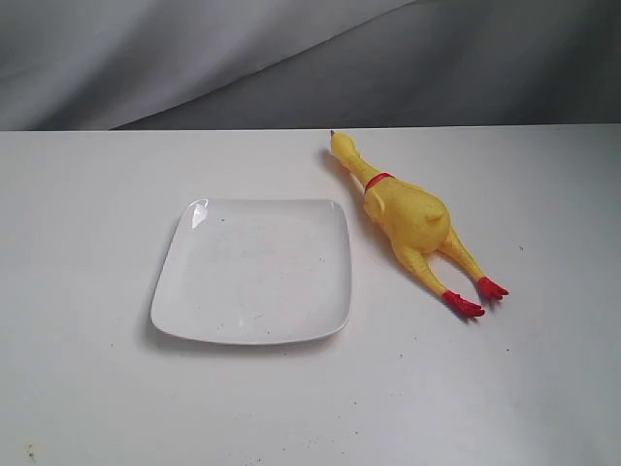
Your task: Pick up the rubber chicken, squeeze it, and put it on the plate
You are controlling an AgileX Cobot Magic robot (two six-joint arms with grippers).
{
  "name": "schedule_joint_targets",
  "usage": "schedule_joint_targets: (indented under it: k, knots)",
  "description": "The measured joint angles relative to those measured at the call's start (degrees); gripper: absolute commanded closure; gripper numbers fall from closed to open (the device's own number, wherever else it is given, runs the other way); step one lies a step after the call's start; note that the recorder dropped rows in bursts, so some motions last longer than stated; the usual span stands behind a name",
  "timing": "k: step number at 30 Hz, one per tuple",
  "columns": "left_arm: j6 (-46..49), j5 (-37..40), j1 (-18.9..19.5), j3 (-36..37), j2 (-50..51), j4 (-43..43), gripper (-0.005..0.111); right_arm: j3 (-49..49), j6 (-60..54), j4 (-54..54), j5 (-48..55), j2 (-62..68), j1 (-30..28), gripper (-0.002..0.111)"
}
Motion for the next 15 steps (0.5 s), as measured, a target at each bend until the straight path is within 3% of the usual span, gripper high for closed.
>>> schedule_joint_targets:
  k: [10, 15]
  knots:
    - [0.00, 0.00, 0.00, 0.00, 0.00, 0.00, 0.106, 0.00, 0.00, -0.42, -32.17, -0.09, 0.00, 0.108]
    - [0.00, 0.00, 0.00, 0.00, 0.00, 0.00, 0.106, 0.00, 0.00, -0.42, -38.21, -0.09, 0.00, 0.108]
